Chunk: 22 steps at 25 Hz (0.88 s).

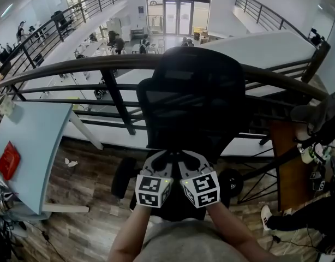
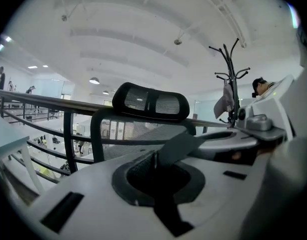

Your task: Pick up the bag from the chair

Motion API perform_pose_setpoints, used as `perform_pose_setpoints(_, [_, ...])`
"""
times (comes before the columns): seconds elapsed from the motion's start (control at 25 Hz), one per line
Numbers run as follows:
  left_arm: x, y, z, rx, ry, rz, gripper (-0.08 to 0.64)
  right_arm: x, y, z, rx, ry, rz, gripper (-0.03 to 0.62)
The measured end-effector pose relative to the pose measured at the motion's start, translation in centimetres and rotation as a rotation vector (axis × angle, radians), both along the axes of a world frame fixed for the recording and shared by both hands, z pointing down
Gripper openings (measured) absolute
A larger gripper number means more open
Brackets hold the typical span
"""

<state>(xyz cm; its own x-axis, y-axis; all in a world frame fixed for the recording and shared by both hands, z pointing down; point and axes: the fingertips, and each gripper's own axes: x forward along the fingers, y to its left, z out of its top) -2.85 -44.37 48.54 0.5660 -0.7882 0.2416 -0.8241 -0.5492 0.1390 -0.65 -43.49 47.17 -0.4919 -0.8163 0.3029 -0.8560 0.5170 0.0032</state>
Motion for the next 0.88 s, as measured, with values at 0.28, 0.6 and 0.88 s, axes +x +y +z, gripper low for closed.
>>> perform_pose_setpoints(0.28, [1.0, 0.8, -2.0, 0.037, 0.025, 0.032, 0.005, 0.6, 0.7, -1.7, 0.018, -0.027, -0.012, 0.002])
perform_pose_setpoints(0.6, [1.3, 1.4, -3.2, 0.028, 0.043, 0.035, 0.003, 0.8, 1.3, -2.8, 0.019, -0.047, -0.02, 0.002])
perform_pose_setpoints(0.88, [1.3, 1.9, -4.7, 0.04, 0.055, 0.019, 0.002, 0.7, 1.8, -4.1, 0.027, -0.052, -0.034, 0.0])
